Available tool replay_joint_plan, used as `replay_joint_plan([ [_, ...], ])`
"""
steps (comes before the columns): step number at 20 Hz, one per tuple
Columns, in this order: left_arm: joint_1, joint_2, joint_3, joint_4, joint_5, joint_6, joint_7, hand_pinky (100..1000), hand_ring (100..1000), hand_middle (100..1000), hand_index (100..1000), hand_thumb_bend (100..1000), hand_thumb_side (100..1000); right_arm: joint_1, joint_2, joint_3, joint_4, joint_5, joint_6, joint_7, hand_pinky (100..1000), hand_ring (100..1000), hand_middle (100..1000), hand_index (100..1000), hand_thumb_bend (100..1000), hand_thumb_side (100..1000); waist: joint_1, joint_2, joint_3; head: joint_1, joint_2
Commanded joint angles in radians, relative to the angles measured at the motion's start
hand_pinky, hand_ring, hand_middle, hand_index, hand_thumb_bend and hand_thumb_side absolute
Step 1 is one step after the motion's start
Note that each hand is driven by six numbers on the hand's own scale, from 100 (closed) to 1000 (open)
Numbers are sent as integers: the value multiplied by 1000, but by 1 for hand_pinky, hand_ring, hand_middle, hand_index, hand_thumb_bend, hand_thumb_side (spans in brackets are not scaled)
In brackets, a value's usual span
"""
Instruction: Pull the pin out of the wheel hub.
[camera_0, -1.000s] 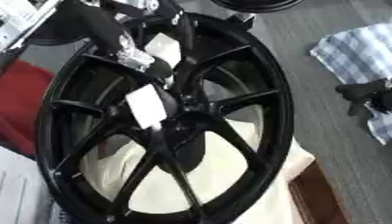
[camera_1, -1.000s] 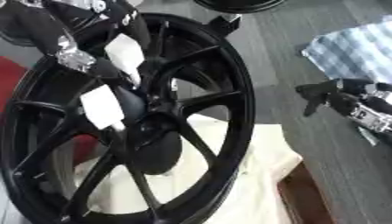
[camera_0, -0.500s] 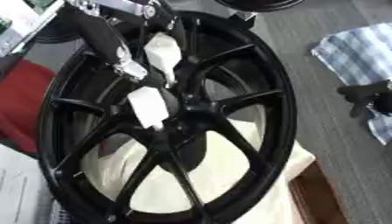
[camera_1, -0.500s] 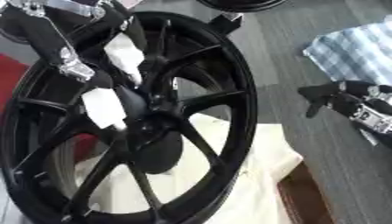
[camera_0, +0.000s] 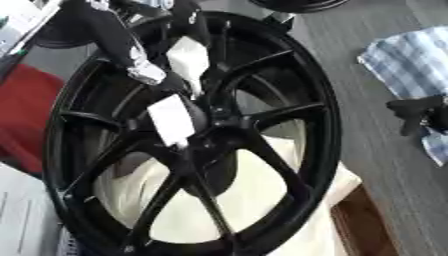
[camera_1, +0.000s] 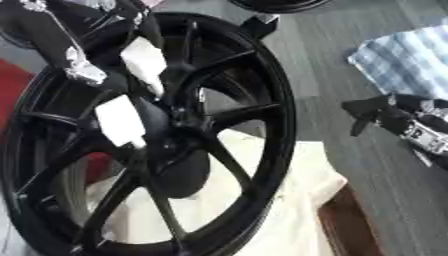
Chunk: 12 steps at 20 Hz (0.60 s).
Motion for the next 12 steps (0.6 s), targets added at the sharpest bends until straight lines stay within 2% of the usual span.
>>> replay_joint_plan([
  [1, -15, 11, 23, 11, -10, 2, -3, 910, 850, 789, 861, 387, 536, -5, -13, -6, -15, 6, -1, 1, 1000, 970, 584, 787, 100, 746, -14, -14, -2, 7, -14],
  [12, -13, -13, 29, 65, -60, 0, -3, 916, 855, 814, 891, 414, 515, -6, -3, -8, -15, 10, 2, 6, 1000, 970, 584, 787, 100, 751, -16, -8, -12, 17, -32],
])
